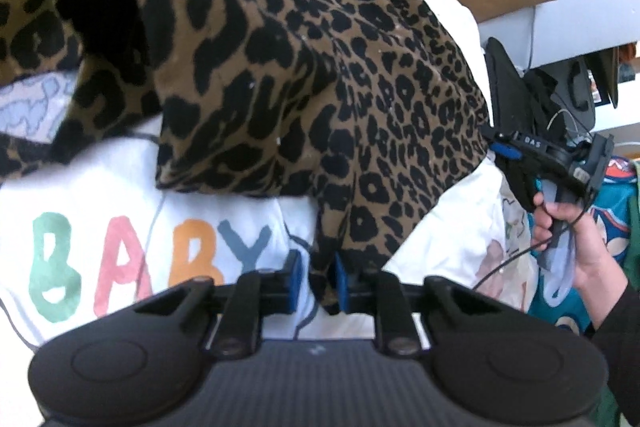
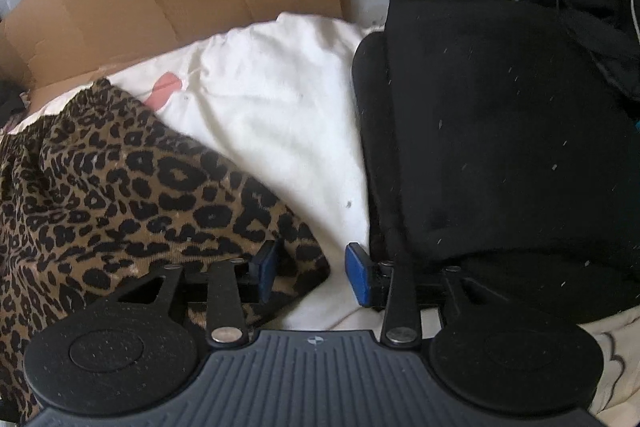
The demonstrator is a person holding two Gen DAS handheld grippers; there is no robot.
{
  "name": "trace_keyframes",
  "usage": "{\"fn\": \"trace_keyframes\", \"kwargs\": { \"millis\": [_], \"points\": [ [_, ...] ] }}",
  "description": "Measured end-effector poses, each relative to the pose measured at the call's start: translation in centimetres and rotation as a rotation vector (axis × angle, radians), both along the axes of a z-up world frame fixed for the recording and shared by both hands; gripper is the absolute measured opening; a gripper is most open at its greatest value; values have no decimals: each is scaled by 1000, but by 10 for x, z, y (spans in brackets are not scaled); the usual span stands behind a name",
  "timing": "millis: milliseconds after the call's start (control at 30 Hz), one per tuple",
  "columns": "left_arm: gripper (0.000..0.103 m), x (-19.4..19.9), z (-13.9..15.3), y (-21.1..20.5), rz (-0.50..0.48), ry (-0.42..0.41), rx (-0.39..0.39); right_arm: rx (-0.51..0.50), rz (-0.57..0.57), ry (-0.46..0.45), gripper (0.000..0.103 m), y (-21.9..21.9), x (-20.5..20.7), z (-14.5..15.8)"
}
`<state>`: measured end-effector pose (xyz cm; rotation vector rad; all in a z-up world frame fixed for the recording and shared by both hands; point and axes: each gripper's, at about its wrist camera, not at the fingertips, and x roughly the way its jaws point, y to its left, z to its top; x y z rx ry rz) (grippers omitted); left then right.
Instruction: Fold clothes
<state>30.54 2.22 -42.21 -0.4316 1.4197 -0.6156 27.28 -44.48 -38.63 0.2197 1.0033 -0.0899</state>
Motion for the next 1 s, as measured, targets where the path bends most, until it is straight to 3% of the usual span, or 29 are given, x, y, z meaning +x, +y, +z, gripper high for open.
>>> {"fn": "trace_keyframes", "kwargs": {
  "millis": [67, 133, 267, 367, 633, 867, 1000],
  "points": [
    [18, -1, -1, -2, -1, 7, -9, 12, -2, -5, 47, 0, -1, -2],
    [9, -2, -3, -4, 1, 11, -8, 30, 1, -8, 45, 0, -1, -4],
    [4, -4, 0, -6, 2, 28, -31, 22, 32, -3, 7, 0, 1, 2],
    [3, -8, 9, -9, -16, 26, -68, -1, 57, -5, 3, 1, 2, 15],
    [3, -11, 17, -5, -16, 54, -125, -67, 68, -46, 3, 7, -9, 52],
    [7, -12, 0, -11, -74, 43, -47, -132, 40, 6, 6, 12, -2, 31],
    [21, -15, 14, -5, -117, -13, -27, -191, 52, 3, 17, 22, -1, 40]
  ]
}}
